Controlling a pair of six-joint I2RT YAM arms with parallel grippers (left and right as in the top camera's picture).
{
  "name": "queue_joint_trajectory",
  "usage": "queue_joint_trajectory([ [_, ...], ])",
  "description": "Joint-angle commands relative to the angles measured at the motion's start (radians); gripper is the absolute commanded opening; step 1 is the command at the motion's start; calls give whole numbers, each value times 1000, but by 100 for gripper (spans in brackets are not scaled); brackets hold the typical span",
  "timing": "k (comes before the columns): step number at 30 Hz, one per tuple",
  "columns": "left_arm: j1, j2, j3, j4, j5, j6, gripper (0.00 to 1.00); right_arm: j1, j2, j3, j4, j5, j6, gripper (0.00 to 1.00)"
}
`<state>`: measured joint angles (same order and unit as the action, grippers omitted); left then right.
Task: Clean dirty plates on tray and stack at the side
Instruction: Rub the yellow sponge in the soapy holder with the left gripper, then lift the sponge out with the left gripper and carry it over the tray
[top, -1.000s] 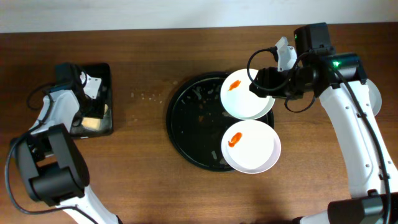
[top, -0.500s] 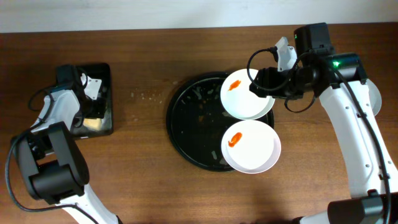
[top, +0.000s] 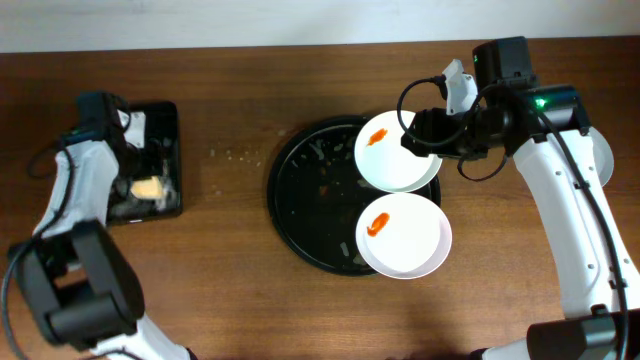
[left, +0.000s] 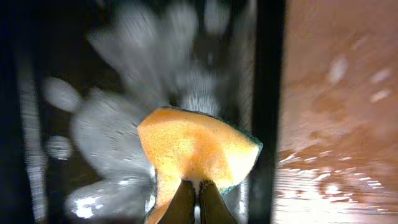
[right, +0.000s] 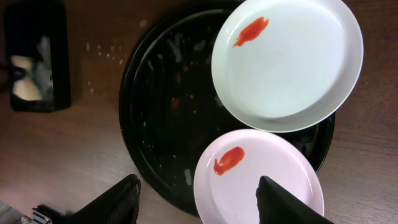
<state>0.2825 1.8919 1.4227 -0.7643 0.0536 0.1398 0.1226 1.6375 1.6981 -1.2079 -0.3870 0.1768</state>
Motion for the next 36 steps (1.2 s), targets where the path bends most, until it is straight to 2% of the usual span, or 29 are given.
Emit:
queue_joint_trajectory([
  [1, 2, -92, 33, 4, 14, -50, 0, 8, -2, 6, 0, -6, -5, 61],
  [7, -2, -92, 33, 6, 68, -58, 0, 8, -2, 6, 6, -5, -5, 61],
  [12, -53, -103, 33, 4, 310, -63, 0, 8, -2, 6, 14, -5, -5, 61],
  [16, -163, -119, 40, 17, 393, -130, 0, 8, -2, 6, 14, 54, -4, 66],
  [18, -235, -119, 44, 27, 399, -172, 0, 8, 1, 6, 5, 107, 49, 67],
  [20, -299, -119, 44, 38, 399, -192, 0, 8, 10, 5, -38, 186, 121, 68],
  [23, -413, -118, 44, 61, 399, -225, 0, 8, 42, 3, -131, 270, 151, 68],
  [30, -631, -97, 44, 104, 403, -225, 0, -52, 86, -98, -166, 261, 199, 67],
  [31, -666, -85, 44, 114, 403, -226, 0, -77, 86, -147, -167, 251, 199, 64],
  [33, -718, -57, 44, 124, 403, -226, 0, -113, 86, -225, -165, 183, 181, 49],
  [34, -737, -47, 44, 125, 403, -225, 0, -127, 85, -261, -165, 136, 150, 44],
  [36, -773, -26, 44, 131, 404, -226, 0, -153, 86, -336, -161, 95, 122, 44],
])
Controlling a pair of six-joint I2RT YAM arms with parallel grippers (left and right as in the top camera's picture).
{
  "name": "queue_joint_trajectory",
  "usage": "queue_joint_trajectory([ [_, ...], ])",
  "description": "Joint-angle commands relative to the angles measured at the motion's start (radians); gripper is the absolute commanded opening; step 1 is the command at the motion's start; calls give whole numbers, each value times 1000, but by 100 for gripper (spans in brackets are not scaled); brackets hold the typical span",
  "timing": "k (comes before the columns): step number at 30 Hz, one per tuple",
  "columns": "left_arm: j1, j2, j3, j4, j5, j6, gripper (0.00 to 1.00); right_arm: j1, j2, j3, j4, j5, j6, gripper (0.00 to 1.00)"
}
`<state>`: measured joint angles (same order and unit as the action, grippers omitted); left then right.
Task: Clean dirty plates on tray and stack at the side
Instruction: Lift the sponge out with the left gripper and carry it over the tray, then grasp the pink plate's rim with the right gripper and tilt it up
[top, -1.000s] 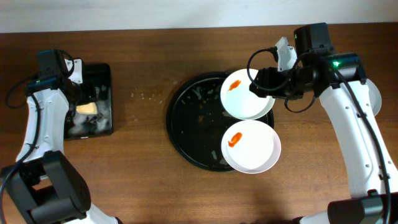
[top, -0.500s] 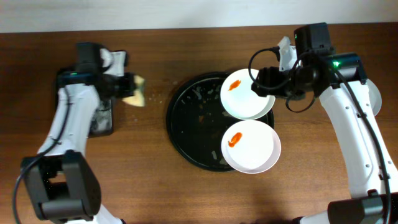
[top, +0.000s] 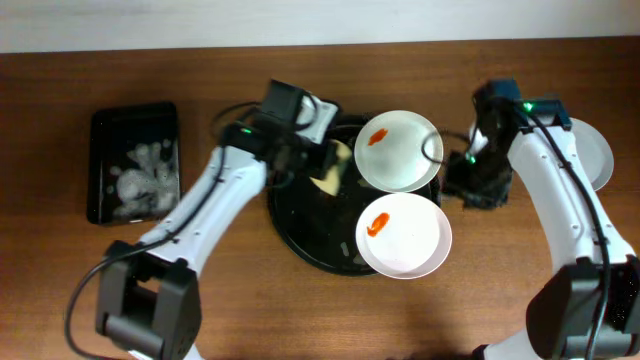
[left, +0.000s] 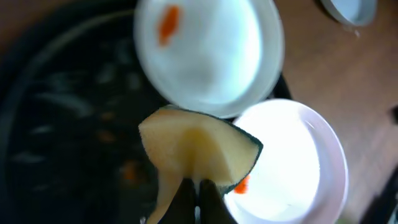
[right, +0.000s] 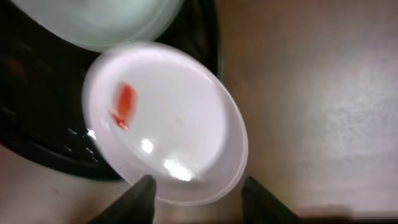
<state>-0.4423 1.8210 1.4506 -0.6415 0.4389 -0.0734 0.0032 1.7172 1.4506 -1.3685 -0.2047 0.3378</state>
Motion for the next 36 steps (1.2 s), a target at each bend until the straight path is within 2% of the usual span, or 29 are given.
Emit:
queue_joint_trajectory([
  [1, -62, 49, 16, 11, 18, -13, 0, -39, 6, -120, 5, -87, -42, 44],
  [2, -73, 52, 16, 13, 19, -13, 0, -42, 6, -147, 12, -84, -42, 45],
  [3, -88, 55, 16, 13, 30, -13, 0, -42, 6, -191, 34, -84, -40, 50],
  [8, -141, 97, 16, 43, 78, -13, 0, -45, 6, -292, 133, -55, 17, 51],
  [12, -194, 171, 16, 81, 173, -12, 0, -51, -3, -293, 164, -47, 20, 52],
  [18, -234, 240, 16, 80, 180, -12, 0, -93, -31, -276, 161, -46, 15, 52],
  [20, -234, 244, 16, 68, 135, -13, 0, -102, -39, -271, 161, -47, 15, 52],
  [24, -226, 244, 16, -18, -93, -47, 0, -102, -53, -268, 161, -47, -12, 52],
  [28, -196, 244, 16, -62, -235, -83, 0, -101, -56, -269, 146, -47, -46, 53],
  [32, -161, 244, 16, -71, -264, -124, 0, -78, -56, -269, 135, -79, -104, 53],
  [34, -156, 243, 17, -67, -273, -165, 0, -40, -56, -269, 138, -132, -173, 53],
  [36, -156, 243, 17, -55, -276, -198, 0, 10, -56, -269, 139, -140, -180, 54],
])
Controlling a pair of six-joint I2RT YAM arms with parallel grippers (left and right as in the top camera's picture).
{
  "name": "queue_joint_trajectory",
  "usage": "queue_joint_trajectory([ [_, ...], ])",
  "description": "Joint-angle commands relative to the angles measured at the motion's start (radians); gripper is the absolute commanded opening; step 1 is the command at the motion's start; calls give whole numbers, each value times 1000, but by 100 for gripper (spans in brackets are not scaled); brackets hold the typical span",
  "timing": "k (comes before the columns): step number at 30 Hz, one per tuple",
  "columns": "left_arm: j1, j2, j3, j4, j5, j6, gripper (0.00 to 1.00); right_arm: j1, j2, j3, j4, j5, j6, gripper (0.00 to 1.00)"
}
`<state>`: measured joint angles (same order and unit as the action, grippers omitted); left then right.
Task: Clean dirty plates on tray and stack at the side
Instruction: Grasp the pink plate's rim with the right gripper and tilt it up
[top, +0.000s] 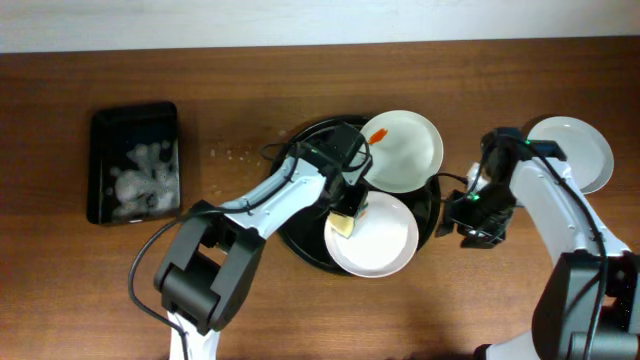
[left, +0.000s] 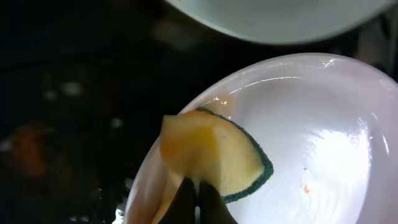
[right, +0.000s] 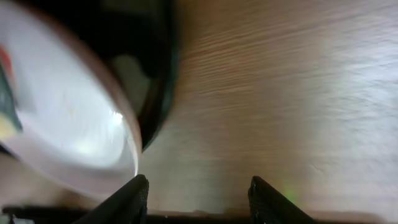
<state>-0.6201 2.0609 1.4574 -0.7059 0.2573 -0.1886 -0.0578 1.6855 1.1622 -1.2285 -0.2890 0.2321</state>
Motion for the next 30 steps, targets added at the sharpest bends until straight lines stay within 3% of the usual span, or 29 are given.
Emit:
queue_joint_trajectory([
  [1, 22, 3, 11, 10, -113, -108, 0, 116, -24, 17, -2, -55, -45, 54],
  [9, 28, 3, 13, 19, -240, -270, 0, 253, -24, -76, 129, -48, 212, 55],
  [14, 71, 3, 16, 16, -279, -279, 0, 267, -24, -108, 170, -39, 221, 55],
  [18, 76, -3, 44, 16, -184, -227, 0, 267, -24, -108, 202, -33, 218, 56],
  [21, 52, -22, 71, 5, -138, -214, 0, 267, -24, -108, 254, -34, 225, 50],
  [23, 35, -41, 74, 5, -138, -215, 0, 267, -24, -108, 297, -34, 280, 36],
  [30, 21, -50, 74, -7, -138, -215, 0, 303, -2, -160, 438, -40, 397, 37],
])
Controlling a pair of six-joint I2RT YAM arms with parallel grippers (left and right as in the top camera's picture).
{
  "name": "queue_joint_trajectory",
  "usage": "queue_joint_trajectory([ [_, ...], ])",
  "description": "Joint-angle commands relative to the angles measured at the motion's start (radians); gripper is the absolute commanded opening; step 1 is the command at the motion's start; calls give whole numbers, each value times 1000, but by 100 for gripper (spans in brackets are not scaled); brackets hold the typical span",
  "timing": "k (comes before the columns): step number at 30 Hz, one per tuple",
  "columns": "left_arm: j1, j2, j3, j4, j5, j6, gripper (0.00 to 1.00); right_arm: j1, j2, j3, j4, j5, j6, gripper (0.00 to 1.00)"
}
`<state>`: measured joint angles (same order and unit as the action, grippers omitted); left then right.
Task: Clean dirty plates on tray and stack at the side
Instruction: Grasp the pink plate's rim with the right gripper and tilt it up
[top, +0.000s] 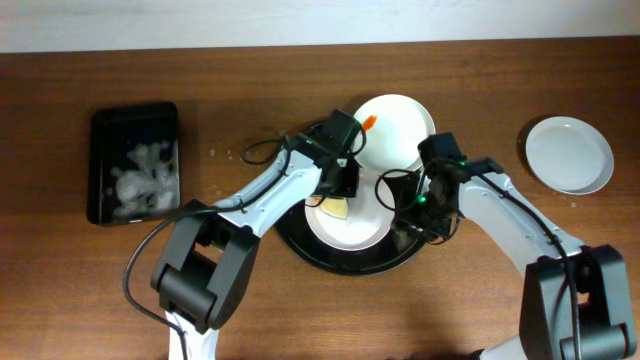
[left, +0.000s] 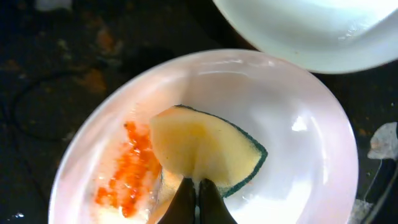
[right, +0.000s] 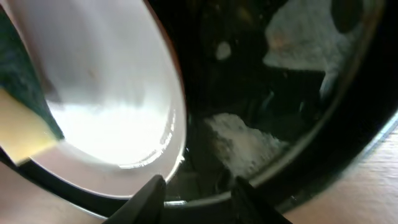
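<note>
A pale plate (top: 352, 228) lies in the black round tray (top: 345, 262). In the left wrist view the plate (left: 298, 186) carries a red smear (left: 124, 171). My left gripper (top: 339, 198) (left: 194, 194) is shut on the yellow sponge (top: 335, 208) (left: 202, 146), which presses on that plate. A second white plate (top: 398, 128) with an orange stain (top: 368, 122) rests at the tray's far edge. My right gripper (top: 416, 218) (right: 199, 196) stands open at the tray's right side, just beside the plate's rim (right: 177, 118), holding nothing.
A clean white plate (top: 569, 153) sits on the table at the far right. A black basin (top: 135, 162) with foam stands at the left. Foam lumps (right: 239, 140) lie in the tray. Crumbs dot the table left of the tray.
The pale plate sat over the tray's front right edge and now lies nearer the tray's middle. My right gripper has moved left from the table onto the tray's right side. The sponge stays on the plate.
First my left gripper held the sponge in the basin while the right hung open over the tray. Then the sponge was above the tray and the right gripper beside it. Then the sponge was on the near plate, where red is now smeared.
</note>
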<state>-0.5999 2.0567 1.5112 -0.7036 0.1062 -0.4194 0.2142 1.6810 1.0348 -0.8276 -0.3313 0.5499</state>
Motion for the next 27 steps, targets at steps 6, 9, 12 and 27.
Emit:
queue_joint_trajectory([
  [6, 0, -46, 20, -13, 10, 16, 0, 55, 30, -80, 138, 15, 156, 32],
  [9, 0, -46, 20, -13, 10, 16, 0, 54, 31, -102, 163, 54, 193, 22],
  [12, 0, -46, 20, -13, 10, 16, 0, 54, 32, -116, 178, 58, 212, 22],
  [27, 0, -68, 20, -69, 30, 28, 1, -14, 46, -79, 193, 137, 24, 4],
])
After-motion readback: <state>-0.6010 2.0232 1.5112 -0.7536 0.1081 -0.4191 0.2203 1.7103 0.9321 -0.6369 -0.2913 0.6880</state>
